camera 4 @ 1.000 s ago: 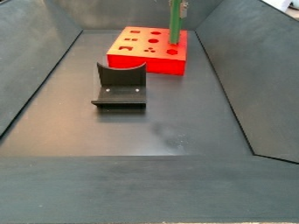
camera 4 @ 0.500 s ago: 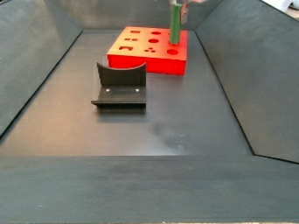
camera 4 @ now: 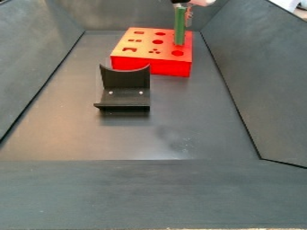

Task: Pick up the star object. Move up. Place the star object on the fixture. Regrasp the star object. Move to above the board. Insert the star object.
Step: Insert the star object.

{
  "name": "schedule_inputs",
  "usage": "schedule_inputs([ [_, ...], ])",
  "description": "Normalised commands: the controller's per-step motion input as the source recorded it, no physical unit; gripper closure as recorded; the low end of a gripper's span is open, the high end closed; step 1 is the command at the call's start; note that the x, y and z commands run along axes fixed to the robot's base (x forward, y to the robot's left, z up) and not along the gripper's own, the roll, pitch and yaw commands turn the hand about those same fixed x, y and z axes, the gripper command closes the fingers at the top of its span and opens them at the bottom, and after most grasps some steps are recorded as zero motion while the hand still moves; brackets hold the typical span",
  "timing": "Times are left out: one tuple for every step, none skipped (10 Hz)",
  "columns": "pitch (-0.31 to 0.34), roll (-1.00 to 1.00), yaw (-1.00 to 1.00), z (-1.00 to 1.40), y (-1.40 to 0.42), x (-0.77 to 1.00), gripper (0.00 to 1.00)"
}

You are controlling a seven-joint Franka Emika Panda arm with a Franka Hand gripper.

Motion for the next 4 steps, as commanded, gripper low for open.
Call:
schedule_inputs([
  [-0.107,0.28,-0.03,-0.7,0.0,0.0,1.0],
  [-0.084,0.0,0.0,-0.04,0.0,0.0,1.0],
  [-0.017,0.02,0.0,-0.05,0.0,0.0,1.0],
  [-0.036,0.01,0.0,-0.03,0.0,0.0,1.0],
])
